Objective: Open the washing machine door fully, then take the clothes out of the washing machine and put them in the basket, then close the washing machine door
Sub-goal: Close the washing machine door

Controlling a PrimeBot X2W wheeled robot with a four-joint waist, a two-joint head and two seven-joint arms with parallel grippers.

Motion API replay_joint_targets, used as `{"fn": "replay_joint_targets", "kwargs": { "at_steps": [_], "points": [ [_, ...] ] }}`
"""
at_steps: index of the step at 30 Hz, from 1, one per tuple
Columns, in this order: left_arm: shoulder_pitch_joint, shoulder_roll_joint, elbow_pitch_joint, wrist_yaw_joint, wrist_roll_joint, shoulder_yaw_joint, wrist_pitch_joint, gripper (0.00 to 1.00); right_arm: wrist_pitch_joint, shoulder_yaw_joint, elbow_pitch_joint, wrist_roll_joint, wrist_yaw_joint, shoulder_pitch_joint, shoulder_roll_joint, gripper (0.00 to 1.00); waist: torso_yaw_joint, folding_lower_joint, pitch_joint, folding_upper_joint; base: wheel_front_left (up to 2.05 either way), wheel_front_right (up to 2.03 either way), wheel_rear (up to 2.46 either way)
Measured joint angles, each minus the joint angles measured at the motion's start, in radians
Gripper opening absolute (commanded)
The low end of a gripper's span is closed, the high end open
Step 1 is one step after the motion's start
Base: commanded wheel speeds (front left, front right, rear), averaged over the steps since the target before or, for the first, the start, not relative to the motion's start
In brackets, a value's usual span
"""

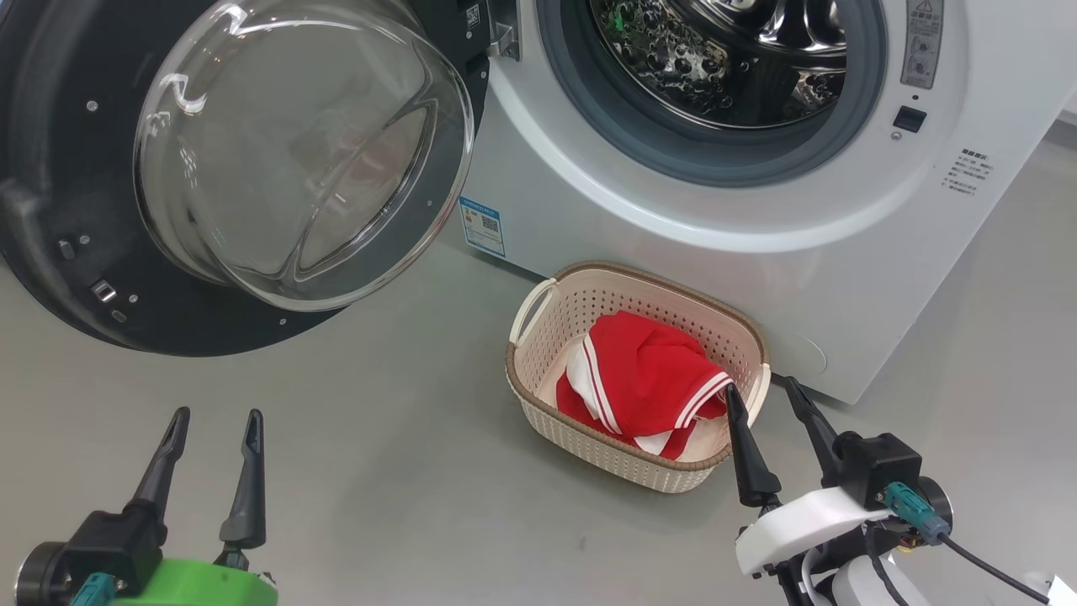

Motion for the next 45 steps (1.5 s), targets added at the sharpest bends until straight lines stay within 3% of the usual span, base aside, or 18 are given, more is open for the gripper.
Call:
{"fn": "replay_joint_targets", "kwargs": {
  "at_steps": [18, 19, 20, 21, 22, 33, 41, 45],
  "points": [
    [0.001, -0.003, 0.000, 0.000, 0.001, 0.009, 0.000, 1.00, 0.000, 0.003, 0.010, 0.000, 0.000, -0.004, 0.000, 1.00, -0.002, 0.0000, -0.007, 0.0000, 0.00, 0.00, 0.00],
    [0.001, -0.003, -0.001, 0.000, 0.002, 0.010, 0.000, 0.96, 0.000, 0.004, 0.010, 0.000, 0.000, -0.005, 0.000, 1.00, -0.002, 0.0000, -0.008, 0.0000, 0.00, 0.00, 0.00],
    [0.001, -0.003, -0.001, 0.000, 0.002, 0.010, 0.000, 0.46, 0.000, 0.004, 0.010, 0.000, 0.000, -0.006, 0.000, 1.00, -0.002, 0.0000, -0.008, 0.0000, 0.00, 0.00, 0.00],
    [0.001, -0.003, -0.002, 0.000, 0.003, 0.009, 0.000, 0.06, 0.000, 0.005, 0.010, 0.000, 0.000, -0.007, 0.000, 1.00, -0.002, 0.0000, -0.008, 0.0000, 0.00, 0.00, 0.00],
    [0.001, -0.003, -0.003, 0.000, 0.004, 0.007, 0.000, 0.00, 0.000, 0.005, 0.010, 0.000, 0.000, -0.007, 0.000, 1.00, -0.002, 0.0000, -0.008, 0.0000, 0.00, 0.00, 0.00],
    [0.002, -0.003, -0.022, 0.000, 0.007, 0.006, 0.000, 0.00, 0.000, 0.008, 0.010, -0.002, 0.000, -0.008, 0.000, 1.00, -0.001, 0.0000, 0.005, 0.0000, 0.00, 0.00, 0.00],
    [-0.002, 0.002, -0.063, 0.000, -0.034, 0.073, 0.000, 0.00, 0.000, 0.007, 0.002, -0.014, -0.011, -0.025, -0.001, 1.00, 0.000, 0.0000, 0.034, 0.0000, 0.00, 0.00, 0.00],
    [-0.028, 0.031, -0.095, 0.000, -0.049, 0.116, 0.000, 0.00, 0.000, 0.007, -0.001, -0.021, -0.019, -0.029, -0.002, 1.00, 0.001, 0.0000, 0.057, 0.0000, 0.00, 0.00, 0.00]
  ]
}}
